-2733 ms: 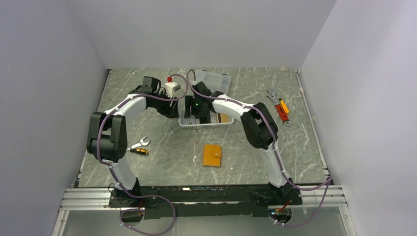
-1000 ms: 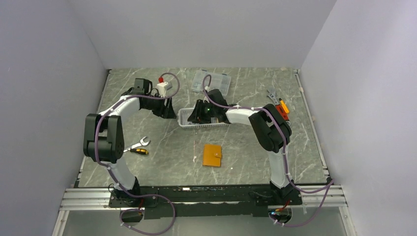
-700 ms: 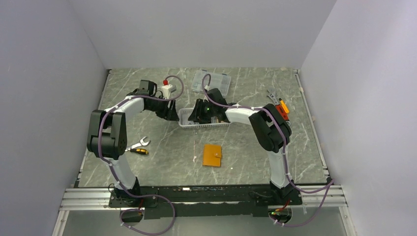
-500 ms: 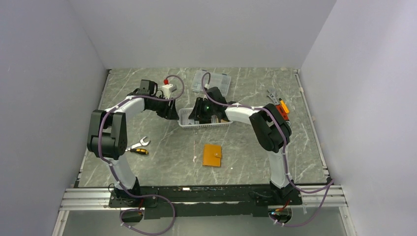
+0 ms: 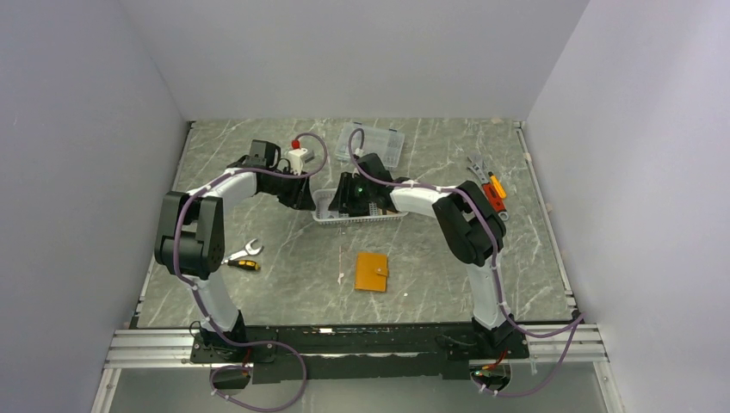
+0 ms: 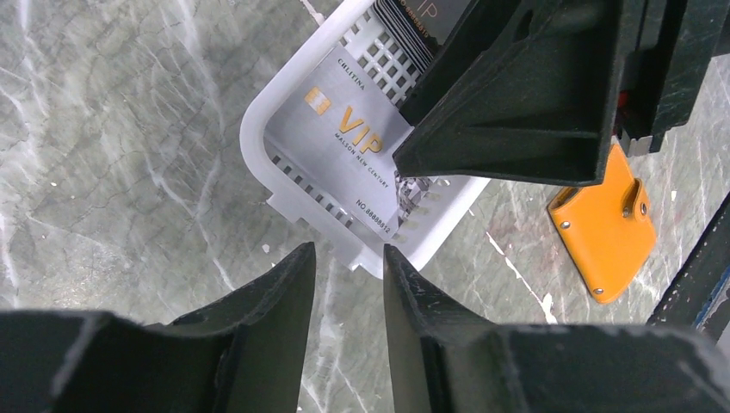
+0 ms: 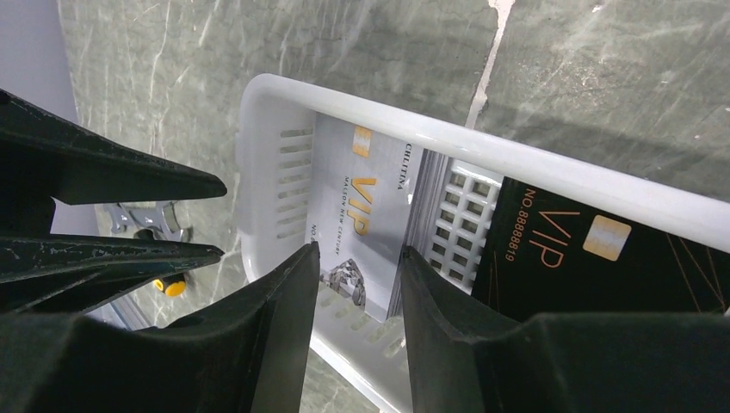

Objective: Put the credit cards into the card holder
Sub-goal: Move the storage box to the center of the board.

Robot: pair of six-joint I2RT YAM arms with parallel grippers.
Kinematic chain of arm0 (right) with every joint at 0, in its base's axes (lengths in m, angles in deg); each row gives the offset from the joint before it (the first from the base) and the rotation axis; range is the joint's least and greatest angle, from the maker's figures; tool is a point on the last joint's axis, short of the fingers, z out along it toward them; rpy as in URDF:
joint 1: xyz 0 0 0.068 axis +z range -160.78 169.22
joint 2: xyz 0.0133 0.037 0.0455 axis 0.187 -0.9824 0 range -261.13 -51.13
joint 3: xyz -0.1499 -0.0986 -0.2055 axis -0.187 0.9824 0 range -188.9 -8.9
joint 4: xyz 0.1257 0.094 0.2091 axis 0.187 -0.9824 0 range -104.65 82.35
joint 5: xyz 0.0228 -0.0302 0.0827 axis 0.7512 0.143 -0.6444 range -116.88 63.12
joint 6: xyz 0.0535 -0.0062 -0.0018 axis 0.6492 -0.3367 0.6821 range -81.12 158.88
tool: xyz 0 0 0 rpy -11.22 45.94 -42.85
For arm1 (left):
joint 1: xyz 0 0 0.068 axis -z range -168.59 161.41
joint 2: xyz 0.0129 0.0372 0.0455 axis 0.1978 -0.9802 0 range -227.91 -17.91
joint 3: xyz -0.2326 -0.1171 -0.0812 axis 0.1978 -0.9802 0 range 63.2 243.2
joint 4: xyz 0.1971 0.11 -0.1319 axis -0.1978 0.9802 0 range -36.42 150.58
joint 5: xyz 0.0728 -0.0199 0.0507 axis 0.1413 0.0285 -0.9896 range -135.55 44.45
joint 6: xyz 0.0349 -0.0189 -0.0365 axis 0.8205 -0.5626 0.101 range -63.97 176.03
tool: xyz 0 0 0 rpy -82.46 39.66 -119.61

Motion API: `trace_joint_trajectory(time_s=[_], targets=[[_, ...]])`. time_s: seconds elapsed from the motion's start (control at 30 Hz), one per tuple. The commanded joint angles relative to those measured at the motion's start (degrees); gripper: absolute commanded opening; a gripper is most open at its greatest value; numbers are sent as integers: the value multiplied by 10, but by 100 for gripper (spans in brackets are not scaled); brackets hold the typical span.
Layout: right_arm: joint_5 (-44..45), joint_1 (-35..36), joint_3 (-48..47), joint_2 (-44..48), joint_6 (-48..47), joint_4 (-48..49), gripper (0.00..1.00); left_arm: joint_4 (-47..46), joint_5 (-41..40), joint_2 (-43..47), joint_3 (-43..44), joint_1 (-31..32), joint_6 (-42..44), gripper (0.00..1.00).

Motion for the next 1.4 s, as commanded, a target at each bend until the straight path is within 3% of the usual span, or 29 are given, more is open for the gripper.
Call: trace_joint_trajectory(time_s=[0.0,0.43,1.07,1.37], targets=[[-4,7,-30,-6,2,10,43,-10,12,-5,-4,3,-3,38],[-17,13,-38,13,16,23,42,-1,34,-11,-8,4,-2,26],[-25,15,-31,42,33,39,33,5,46,-2,-23,6,2,21],[34,13,-31,43,-4,-6,47,31,68,32,-11,-3,5,22]])
